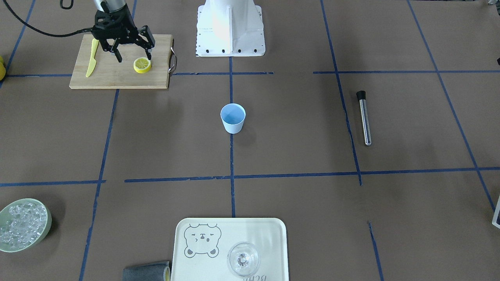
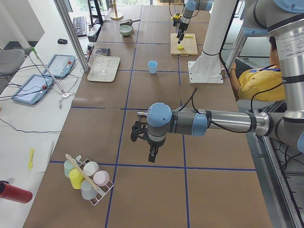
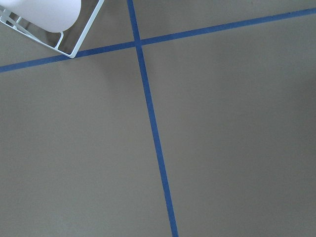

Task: Squeeze lemon into cup
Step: 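Move the right gripper down over the lemon slice on the cutting board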

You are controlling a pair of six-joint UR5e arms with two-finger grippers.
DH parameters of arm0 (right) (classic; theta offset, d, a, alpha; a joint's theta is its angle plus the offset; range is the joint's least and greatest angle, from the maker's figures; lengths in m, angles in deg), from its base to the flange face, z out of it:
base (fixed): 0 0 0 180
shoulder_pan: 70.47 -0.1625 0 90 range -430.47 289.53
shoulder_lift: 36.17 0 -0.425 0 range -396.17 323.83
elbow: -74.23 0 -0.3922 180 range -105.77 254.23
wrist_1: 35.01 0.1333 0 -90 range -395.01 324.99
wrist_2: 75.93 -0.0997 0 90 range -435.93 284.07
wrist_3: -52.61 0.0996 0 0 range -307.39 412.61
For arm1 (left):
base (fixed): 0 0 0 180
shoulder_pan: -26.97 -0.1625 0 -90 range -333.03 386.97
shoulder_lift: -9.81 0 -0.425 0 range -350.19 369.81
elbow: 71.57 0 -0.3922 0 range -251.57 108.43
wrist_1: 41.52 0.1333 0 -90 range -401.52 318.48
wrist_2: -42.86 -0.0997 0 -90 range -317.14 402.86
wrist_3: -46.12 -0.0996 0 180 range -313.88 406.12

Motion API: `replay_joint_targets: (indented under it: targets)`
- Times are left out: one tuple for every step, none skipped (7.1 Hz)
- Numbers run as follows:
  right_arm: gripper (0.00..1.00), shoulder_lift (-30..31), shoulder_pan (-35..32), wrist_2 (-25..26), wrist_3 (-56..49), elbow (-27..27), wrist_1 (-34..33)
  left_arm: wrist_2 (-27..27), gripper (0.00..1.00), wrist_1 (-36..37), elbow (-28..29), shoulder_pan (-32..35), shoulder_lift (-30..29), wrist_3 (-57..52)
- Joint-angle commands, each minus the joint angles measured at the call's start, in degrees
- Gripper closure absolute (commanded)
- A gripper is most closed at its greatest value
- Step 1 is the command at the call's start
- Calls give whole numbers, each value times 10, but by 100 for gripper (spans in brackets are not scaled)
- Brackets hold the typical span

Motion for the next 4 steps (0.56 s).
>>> replay_joint_targets:
  targets:
    - [0, 6, 34, 33, 20, 34, 33, 0, 0, 0, 0, 0, 0, 0]
    - [0, 25, 35, 33, 18, 47, 69, 0, 0, 0, -1, 0, 0, 0]
    - [0, 47, 35, 33, 14, 47, 78, 0, 0, 0, -2, 1, 0, 0]
    - [0, 49, 35, 33, 14, 53, 78, 0, 0, 0, -3, 2, 1, 0]
